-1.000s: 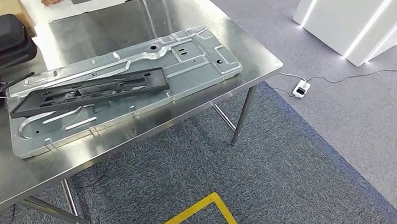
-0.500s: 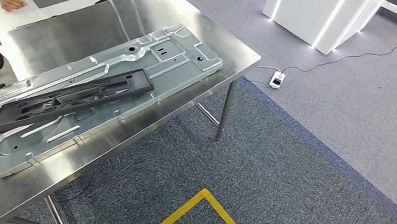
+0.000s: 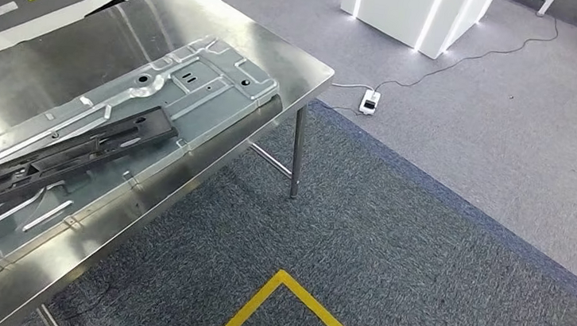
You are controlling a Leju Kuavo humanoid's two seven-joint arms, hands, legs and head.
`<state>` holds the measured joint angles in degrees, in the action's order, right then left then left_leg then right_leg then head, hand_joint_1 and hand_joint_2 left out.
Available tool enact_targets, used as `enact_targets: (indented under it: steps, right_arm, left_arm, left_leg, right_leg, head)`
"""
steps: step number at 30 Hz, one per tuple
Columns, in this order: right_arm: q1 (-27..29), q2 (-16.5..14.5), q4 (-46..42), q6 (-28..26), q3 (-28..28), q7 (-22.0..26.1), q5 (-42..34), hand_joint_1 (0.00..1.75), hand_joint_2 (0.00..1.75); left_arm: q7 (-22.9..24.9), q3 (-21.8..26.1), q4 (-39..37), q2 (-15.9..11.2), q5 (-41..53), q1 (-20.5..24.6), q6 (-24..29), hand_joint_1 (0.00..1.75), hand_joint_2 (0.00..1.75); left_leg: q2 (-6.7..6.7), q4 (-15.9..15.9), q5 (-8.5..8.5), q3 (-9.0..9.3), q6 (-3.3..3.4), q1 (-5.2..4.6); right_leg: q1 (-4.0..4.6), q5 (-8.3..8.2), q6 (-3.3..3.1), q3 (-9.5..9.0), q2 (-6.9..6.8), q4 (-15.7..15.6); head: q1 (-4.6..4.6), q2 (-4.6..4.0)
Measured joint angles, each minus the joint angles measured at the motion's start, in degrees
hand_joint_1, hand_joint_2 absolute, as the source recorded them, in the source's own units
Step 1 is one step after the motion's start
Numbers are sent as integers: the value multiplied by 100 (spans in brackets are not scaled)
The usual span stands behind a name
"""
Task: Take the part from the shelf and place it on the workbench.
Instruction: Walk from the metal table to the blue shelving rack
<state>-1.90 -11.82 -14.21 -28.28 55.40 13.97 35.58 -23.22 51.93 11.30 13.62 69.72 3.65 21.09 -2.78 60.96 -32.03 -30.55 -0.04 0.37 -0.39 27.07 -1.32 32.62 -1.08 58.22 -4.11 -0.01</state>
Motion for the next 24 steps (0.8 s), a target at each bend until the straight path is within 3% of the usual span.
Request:
enact_targets:
  steps: [2, 3, 4, 5, 6, 8, 10, 12, 13, 15, 17, 18, 19, 20, 21, 22, 24]
  right_arm:
    - [-4, 0, 0, 47, 7, 0, -3, 0, 0]
    - [-3, 0, 0, 61, 11, 0, -5, 0, 0]
    - [-2, 0, 0, 67, 17, 0, -8, 0, 0]
    - [-1, 0, 1, 76, 23, -1, -12, 0, 0]
    - [0, -1, 1, 87, 27, -1, -14, 0, 0]
    - [-5, -2, 2, 122, 33, -3, -15, 0, 0]
    - [-11, -4, 2, 150, 36, -7, -15, 0, 0]
    - [9, -4, 2, 160, 41, -13, -15, 0, 0]
    - [24, -3, 2, 162, 45, -15, -15, 0, 0]
    - [29, -1, 2, 165, 55, -17, -15, 0, 0]
    - [15, 0, 4, 167, 61, -17, -15, 0, 0]
    - [12, 0, 5, 168, 62, -18, -15, 0, 0]
    - [13, 0, 6, 169, 63, -19, -15, 0, 0]
    - [16, 0, 7, 169, 64, -23, -15, 0, 0]
    - [19, 0, 7, 170, 66, -31, -15, 0, 0]
    - [20, 0, 7, 171, 67, -40, -13, 0, 0]
    - [7, 0, 7, 174, 69, -59, -4, 0, 0]
  left_arm:
    - [-3, 1, 0, -1, -5, -15, 0, 0, 0]
    - [-4, 1, 0, -1, -7, -25, 0, 0, 0]
    - [-7, 1, 0, -1, -8, -32, 0, 0, 0]
    - [-12, 1, 0, -1, -8, -34, 0, 0, 0]
    - [-19, 1, 0, -1, -8, -34, 0, 0, 0]
    - [-31, 2, 0, -2, -10, -34, 0, 0, 0]
    - [-43, 4, 0, -4, -12, -29, 1, 0, 0]
    - [-53, 6, 0, -2, -12, -18, 2, 0, 0]
    - [-57, 7, 0, 1, -12, -13, 3, 0, 0]
    - [-62, 9, 0, 7, -11, -10, 5, 0, 0]
    - [-64, 10, 0, 7, -10, -18, 7, 0, 0]
    - [-64, 11, 0, 6, -10, -23, 7, 0, 0]
    - [-65, 13, 0, 6, -10, -24, 7, 0, 0]
    - [-66, 13, 0, 7, -9, -22, 7, 0, 0]
    - [-69, 14, 0, 7, -9, -17, 7, 0, 0]
    - [-73, 14, 0, 7, -8, -14, 7, 0, 0]
    - [-79, 14, 0, 7, -7, -10, 7, 0, 0]
  left_leg:
    - [181, 713, -379, -323, -23, 16]
    - [207, 1054, -499, -486, -31, 21]
    - [219, 1245, -514, -584, -37, 26]
    - [227, 1223, -411, -587, -40, 32]
    - [247, 973, -210, -484, -37, 40]
    - [438, 219, 179, -168, -19, 63]
    - [608, -190, 284, -8, 10, 61]
    - [562, -249, 277, 14, 66, 43]
    - [502, -280, 299, 28, 108, 45]
    - [372, -346, 345, 52, 192, 60]
    - [227, -361, 351, 54, 232, 43]
    - [153, -358, 347, 52, 236, 32]
    - [80, -356, 338, 54, 238, 25]
    - [16, -353, 328, 59, 235, 22]
    - [-44, -348, 313, 72, 226, 21]
    - [-101, -342, 293, 91, 213, 19]
    - [-207, -324, 249, 124, 168, -6]
  right_leg:
    - [-1, -11, -43, 6, 89, -7]
    - [2, -12, -52, 12, 145, 1]
    - [3, -11, -54, 15, 209, 11]
    - [1, -10, -52, 17, 279, 24]
    - [-3, -6, -47, 16, 352, 40]
    - [-4, 9, -16, 31, 490, 88]
    - [-12, 6, 50, 81, 608, 124]
    - [-29, -24, 133, 121, 714, 116]
    - [-36, -13, 163, 137, 690, 136]
    - [-32, 178, 209, 278, 475, 433]
    - [-40, 540, 247, 609, 234, 1125]
    - [-51, 666, 266, 770, 192, 1457]
    - [-62, 686, 280, 850, 169, 1626]
    - [-70, 609, 287, 831, 149, 1602]
    - [-75, 438, 286, 688, 107, 1343]
    - [-73, 243, 276, 476, 10, 956]
    - [-13, 33, 213, 132, -250, 298]
  head:
    - [1, 0]
    - [0, 0]
    - [0, 1]
    - [0, 1]
    - [0, 1]
    - [0, 0]
    - [0, 0]
    - [0, 0]
    - [-1, 0]
    - [-5, -1]
    - [-7, 0]
    - [-6, 1]
    - [-6, 0]
    - [-6, 0]
    - [-6, 0]
    - [-7, -1]
    - [-6, -1]
